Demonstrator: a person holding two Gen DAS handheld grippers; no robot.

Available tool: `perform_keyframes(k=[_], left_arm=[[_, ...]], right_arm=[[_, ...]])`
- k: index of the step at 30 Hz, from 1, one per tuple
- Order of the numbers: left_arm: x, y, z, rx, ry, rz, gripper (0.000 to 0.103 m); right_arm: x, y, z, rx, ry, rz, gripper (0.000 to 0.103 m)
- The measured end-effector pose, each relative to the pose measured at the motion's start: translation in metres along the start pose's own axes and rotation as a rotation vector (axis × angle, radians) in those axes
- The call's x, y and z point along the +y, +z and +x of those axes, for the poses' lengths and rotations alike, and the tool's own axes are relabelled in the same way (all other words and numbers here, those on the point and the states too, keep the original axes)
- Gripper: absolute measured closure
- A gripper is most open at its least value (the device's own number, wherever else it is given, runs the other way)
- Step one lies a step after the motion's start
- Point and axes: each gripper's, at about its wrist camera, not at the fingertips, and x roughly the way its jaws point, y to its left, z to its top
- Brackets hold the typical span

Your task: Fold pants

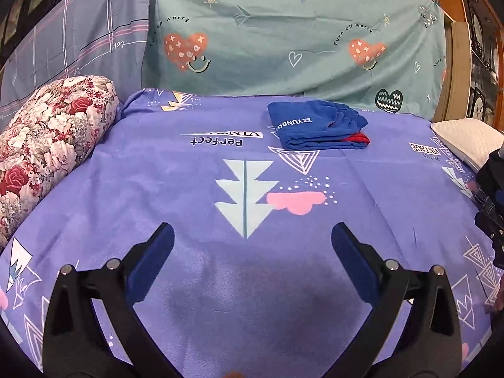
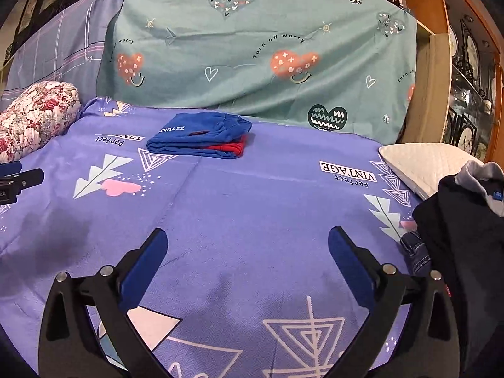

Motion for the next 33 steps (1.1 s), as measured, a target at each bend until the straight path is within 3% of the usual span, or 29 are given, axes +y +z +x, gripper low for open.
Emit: perform_keyframes(k=[7,16,33], left_arm=[[0.002,-0.001,0.008,0.038,-0.019,-0.015,0.002],[-0.001,-0.004,0.005,0.015,0.018,-0.001,0.002],[-0.001,-0.005,0.011,0.046,0.040,0.005,0.002]], right_arm=[[-0.017,-0.001,0.010,0.052,-0.006,0.099,0.001],[-0.015,-0.002,0.011,0.063,-0.008,0.091,0.001],[-0.019,-0.001,0.015,0.075,-0.012,0.105,0.001]])
